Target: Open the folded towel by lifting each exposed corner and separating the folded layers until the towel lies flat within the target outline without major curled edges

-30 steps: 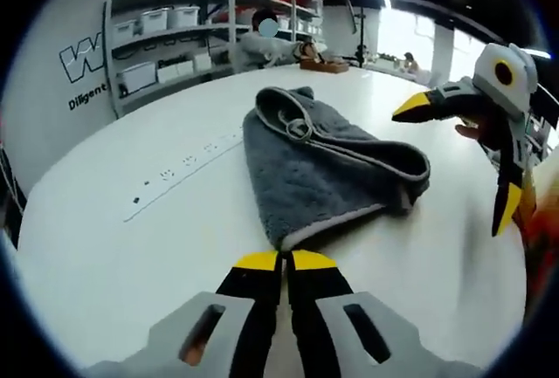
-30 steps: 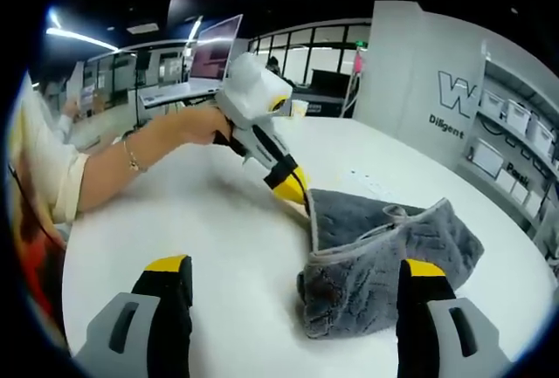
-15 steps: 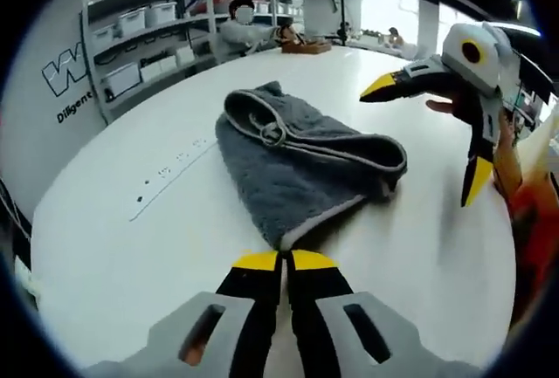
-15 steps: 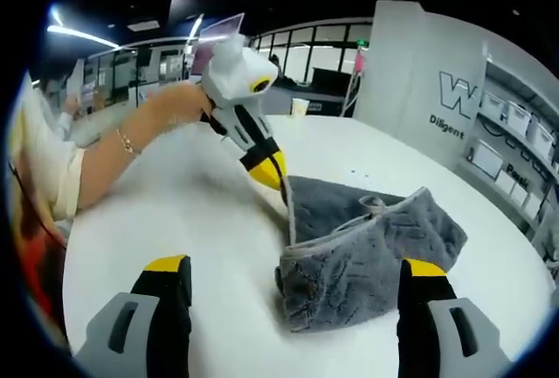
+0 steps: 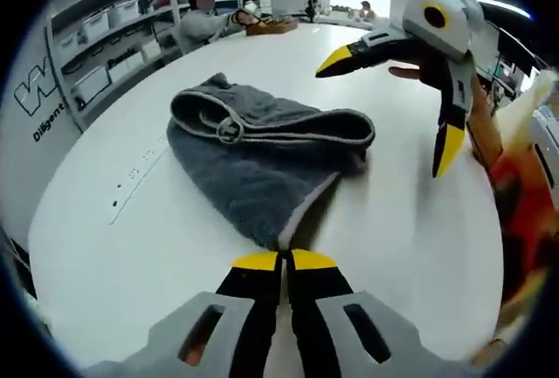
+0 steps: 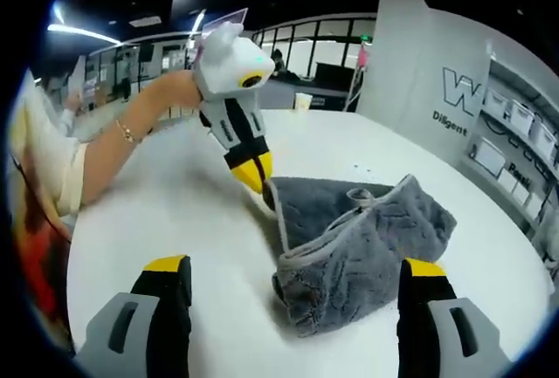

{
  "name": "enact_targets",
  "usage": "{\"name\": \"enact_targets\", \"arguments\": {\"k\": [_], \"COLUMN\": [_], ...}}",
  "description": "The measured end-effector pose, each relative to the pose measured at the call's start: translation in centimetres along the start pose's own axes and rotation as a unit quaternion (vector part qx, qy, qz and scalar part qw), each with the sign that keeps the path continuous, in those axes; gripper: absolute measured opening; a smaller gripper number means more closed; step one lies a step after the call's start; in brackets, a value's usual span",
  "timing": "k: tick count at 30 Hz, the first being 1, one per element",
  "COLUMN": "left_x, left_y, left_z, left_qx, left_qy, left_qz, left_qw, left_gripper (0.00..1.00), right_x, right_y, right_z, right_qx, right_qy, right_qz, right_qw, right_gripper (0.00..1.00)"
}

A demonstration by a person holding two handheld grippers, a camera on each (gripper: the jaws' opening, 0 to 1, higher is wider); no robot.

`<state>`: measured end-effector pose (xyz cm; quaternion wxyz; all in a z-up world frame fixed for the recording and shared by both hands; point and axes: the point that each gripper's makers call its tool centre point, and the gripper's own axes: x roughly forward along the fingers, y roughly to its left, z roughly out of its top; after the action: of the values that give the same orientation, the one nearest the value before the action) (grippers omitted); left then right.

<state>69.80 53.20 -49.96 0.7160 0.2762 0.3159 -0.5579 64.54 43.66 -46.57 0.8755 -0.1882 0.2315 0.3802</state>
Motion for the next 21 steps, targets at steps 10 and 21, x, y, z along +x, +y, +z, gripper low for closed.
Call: {"name": "enact_targets", "arguments": {"k": [10, 21], "left_x": [0.3, -0.7], "left_y": [-2.1, -2.0], "left_z": [-0.3, -1.4], "left_qx": [0.02, 0.021], "left_qy": [0.01, 0.015], "left_qz": [-0.05, -0.051], "left_qw": [0.9985, 0.9984], "left_gripper": [0.02, 0.07], "right_x": [0.1, -0.2], "right_y": [0.0, -0.3], "right_z": [-0.3, -0.5], "right_qx": [0.0, 0.003], "right_qy": [0.005, 0.006], "right_qz": [0.001, -0.006], "right_qw": [1.0, 1.0], "right_gripper": [0.99, 0.99]}}
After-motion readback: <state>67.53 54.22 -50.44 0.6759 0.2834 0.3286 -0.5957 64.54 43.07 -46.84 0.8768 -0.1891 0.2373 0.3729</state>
